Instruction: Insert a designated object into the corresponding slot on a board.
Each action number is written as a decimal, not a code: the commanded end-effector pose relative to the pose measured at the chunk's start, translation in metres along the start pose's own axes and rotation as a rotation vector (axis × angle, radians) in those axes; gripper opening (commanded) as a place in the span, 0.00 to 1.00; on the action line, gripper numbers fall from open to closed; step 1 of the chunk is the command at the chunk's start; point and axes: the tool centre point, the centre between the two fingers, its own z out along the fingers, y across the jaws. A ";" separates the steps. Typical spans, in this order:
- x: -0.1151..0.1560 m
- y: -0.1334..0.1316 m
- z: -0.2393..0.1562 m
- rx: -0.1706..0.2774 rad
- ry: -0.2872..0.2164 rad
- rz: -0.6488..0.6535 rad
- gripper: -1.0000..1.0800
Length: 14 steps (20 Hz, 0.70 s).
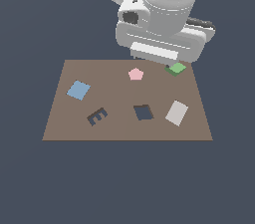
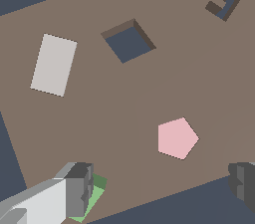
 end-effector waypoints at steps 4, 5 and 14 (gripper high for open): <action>-0.025 -0.015 0.019 0.001 0.002 0.157 0.96; -0.029 -0.018 0.022 0.001 0.002 0.186 0.96; -0.058 -0.048 0.049 0.003 0.006 0.411 0.96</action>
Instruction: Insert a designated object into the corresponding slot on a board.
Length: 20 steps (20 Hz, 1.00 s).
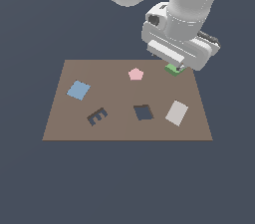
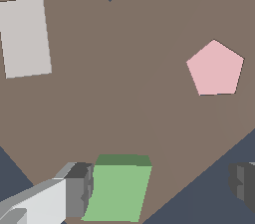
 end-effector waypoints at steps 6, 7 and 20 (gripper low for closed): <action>-0.021 -0.015 0.017 0.002 0.002 0.141 0.96; -0.023 -0.016 0.018 0.002 0.003 0.156 0.96; -0.035 -0.029 0.029 0.003 0.003 0.245 0.96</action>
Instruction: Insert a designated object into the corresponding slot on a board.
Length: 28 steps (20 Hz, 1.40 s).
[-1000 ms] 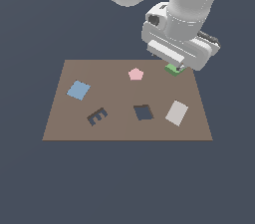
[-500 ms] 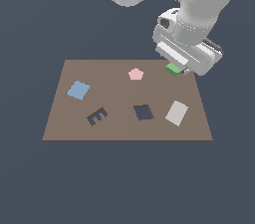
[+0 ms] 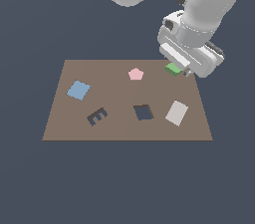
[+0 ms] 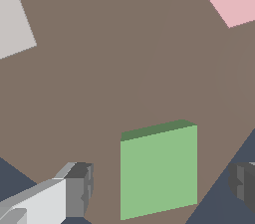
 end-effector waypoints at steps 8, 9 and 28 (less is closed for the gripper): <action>0.000 0.000 0.015 0.000 0.000 0.003 0.96; 0.000 0.000 0.017 0.000 0.000 0.004 0.96; 0.000 -0.001 0.017 0.000 0.000 0.004 0.00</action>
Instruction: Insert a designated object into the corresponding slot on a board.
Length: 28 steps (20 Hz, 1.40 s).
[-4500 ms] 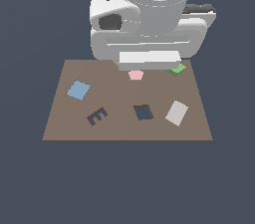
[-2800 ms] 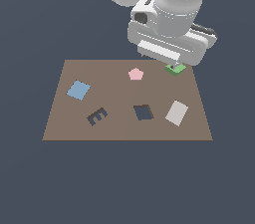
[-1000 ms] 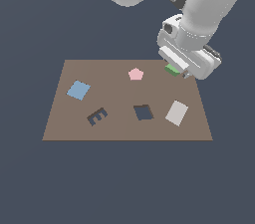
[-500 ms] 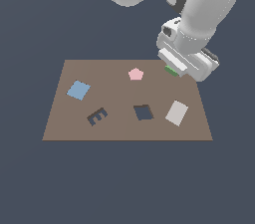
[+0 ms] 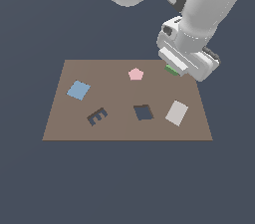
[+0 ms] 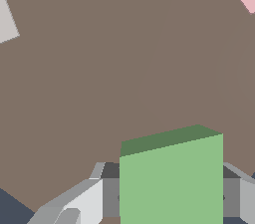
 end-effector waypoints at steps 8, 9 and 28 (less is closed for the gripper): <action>0.013 -0.008 0.000 -0.001 0.000 0.039 0.00; 0.016 -0.010 0.000 -0.001 0.000 0.049 0.00; 0.151 -0.058 -0.006 -0.001 -0.001 0.411 0.00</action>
